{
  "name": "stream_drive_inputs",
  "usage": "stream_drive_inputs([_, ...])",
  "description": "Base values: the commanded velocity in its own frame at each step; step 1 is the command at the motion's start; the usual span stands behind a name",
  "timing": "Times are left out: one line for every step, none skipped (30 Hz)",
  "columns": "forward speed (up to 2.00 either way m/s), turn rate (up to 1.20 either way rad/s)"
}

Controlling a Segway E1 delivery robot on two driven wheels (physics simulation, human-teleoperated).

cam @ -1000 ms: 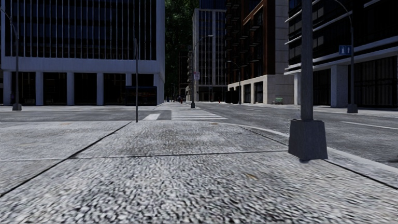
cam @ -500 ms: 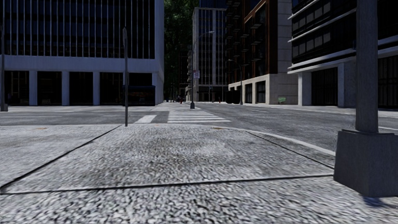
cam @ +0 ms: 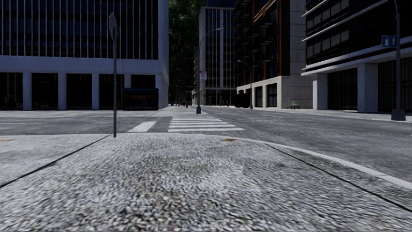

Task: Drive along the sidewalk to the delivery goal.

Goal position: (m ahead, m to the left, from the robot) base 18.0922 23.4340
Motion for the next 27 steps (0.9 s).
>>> stream_drive_inputs([2.00, 0.00])
stream_drive_inputs([2.00, 0.00])
stream_drive_inputs([2.00, 0.00])
stream_drive_inputs([2.00, 0.00])
stream_drive_inputs([2.00, 0.00])
stream_drive_inputs([2.00, 0.00])
stream_drive_inputs([2.00, 0.00])
stream_drive_inputs([2.00, 0.00])
stream_drive_inputs([2.00, 0.00])
stream_drive_inputs([2.00, 0.00])
stream_drive_inputs([2.00, 0.00])
stream_drive_inputs([2.00, 0.00])
stream_drive_inputs([2.00, 0.00])
stream_drive_inputs([2.00, 0.00])
stream_drive_inputs([2.00, 0.00])
stream_drive_inputs([2.00, 0.00])
stream_drive_inputs([2.00, 0.00])
stream_drive_inputs([2.00, 0.00])
stream_drive_inputs([2.00, 0.00])
stream_drive_inputs([2.00, 0.00])
stream_drive_inputs([2.00, 0.00])
stream_drive_inputs([2.00, 0.00])
stream_drive_inputs([2.00, 0.00])
stream_drive_inputs([2.00, 0.00])
stream_drive_inputs([2.00, 0.00])
stream_drive_inputs([2.00, 0.00])
stream_drive_inputs([2.00, 0.00])
